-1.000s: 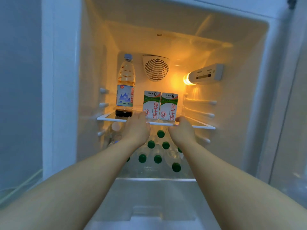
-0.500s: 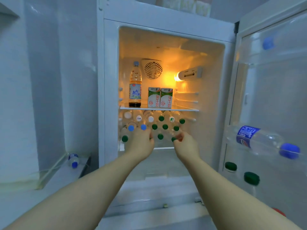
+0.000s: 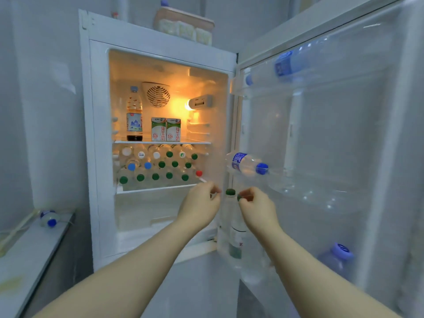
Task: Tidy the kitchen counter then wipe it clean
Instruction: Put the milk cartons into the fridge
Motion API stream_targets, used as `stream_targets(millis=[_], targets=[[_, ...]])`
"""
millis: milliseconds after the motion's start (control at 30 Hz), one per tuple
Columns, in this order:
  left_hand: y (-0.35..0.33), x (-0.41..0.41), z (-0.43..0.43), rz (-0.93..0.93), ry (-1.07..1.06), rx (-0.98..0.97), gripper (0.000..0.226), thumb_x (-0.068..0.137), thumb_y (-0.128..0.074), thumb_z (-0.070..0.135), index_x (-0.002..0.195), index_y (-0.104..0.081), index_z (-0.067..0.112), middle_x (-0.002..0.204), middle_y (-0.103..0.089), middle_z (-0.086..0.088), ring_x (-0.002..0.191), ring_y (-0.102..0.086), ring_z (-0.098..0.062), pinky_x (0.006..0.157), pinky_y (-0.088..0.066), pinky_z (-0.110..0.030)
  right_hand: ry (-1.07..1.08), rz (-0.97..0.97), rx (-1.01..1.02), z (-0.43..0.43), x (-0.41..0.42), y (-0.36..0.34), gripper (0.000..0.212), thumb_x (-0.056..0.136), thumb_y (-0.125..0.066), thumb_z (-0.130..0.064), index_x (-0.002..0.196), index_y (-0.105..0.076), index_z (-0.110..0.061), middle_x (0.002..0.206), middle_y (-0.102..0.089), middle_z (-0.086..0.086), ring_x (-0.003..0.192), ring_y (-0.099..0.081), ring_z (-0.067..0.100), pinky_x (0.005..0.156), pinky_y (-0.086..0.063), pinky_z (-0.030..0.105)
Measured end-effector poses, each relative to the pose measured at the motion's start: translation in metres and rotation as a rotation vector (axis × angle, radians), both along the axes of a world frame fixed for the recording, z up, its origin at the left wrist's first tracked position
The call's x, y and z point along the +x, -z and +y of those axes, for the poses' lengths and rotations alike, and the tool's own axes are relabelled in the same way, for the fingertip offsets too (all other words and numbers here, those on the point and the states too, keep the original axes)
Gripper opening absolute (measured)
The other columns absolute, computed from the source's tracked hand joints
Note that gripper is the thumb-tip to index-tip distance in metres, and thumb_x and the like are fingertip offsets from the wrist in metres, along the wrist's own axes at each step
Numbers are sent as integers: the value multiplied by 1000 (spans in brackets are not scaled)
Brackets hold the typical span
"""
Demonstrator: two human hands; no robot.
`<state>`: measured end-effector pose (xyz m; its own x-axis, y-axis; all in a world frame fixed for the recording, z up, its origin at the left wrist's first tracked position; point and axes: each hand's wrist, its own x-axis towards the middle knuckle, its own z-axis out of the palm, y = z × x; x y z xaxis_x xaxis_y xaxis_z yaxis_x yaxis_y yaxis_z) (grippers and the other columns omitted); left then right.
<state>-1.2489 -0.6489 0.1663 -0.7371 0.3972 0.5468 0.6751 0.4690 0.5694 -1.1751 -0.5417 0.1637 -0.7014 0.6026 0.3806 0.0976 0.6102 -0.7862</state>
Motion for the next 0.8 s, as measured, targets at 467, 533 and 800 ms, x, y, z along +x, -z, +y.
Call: stream_targets(millis=[467,533,800], targets=[[-14,198,142,230,41,140,47,89,-50,14,134,-45,23,141,-32,1,135,-30,-19,109,-23,-31,145,22,45,112,205,0,28,90,-43,-10,109,-63,-16,109,-65,1,92,-55,15,75,-39,23],[-21,210,154,308,5,5,52,91,-47,20,141,-34,25,150,-23,4,141,-19,-15,115,-12,-36,169,45,45,125,221,-2,28,90,-44,-11,111,-62,-16,108,-64,0,89,-51,11,73,-36,21],[-35,218,160,197,-103,-329,59,90,-45,25,144,-22,22,146,-31,2,135,-28,-19,104,-26,-42,320,71,51,147,256,-13,29,88,-48,-13,115,-54,-18,129,-37,2,117,-38,19,85,-36,27]])
